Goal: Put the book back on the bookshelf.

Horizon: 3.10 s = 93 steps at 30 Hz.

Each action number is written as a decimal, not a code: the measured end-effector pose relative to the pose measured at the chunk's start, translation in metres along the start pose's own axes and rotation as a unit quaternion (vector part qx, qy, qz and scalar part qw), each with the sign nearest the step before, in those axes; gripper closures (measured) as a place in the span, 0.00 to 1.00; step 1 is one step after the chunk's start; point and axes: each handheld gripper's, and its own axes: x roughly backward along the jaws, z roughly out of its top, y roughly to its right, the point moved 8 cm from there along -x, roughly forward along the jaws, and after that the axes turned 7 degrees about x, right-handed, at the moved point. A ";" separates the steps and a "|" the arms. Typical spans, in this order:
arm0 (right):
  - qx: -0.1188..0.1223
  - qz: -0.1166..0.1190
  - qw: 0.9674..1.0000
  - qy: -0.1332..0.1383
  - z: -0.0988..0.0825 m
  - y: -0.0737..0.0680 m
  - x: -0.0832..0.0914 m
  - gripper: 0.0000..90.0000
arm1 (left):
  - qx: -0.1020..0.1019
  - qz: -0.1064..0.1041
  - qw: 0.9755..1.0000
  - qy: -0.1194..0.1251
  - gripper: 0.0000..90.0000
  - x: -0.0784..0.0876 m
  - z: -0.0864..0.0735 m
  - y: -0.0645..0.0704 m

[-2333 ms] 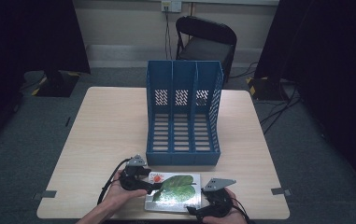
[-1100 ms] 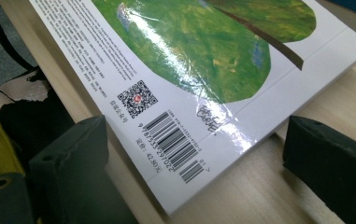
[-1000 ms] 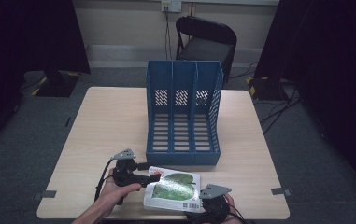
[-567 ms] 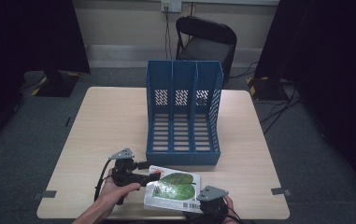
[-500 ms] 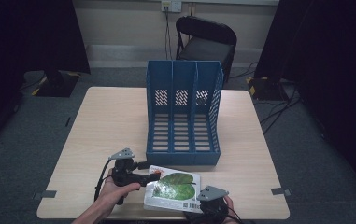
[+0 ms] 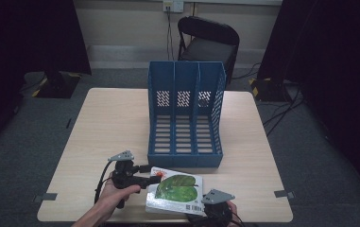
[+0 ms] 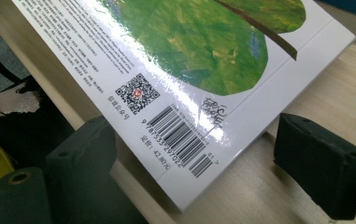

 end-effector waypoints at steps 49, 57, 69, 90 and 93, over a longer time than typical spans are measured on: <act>-0.073 0.012 0.997 0.028 0.004 0.009 0.002 0.27 | 0.043 -0.037 0.998 0.009 0.31 0.005 0.001 -0.005; -0.068 0.020 0.997 0.029 0.008 0.006 -0.002 0.25 | 0.019 -0.049 0.998 -0.040 0.36 -0.014 -0.012 0.011; -0.038 0.026 0.999 0.019 0.013 0.001 -0.009 0.14 | 0.012 -0.046 0.995 -0.091 0.61 -0.020 -0.023 0.009; -0.075 0.058 0.995 0.043 0.021 0.013 0.008 0.18 | -0.029 -0.045 0.993 -0.109 0.66 -0.016 -0.020 0.016; -0.083 0.052 0.994 0.054 0.025 0.020 0.011 0.18 | -0.041 -0.044 0.992 -0.115 0.66 -0.016 -0.022 0.018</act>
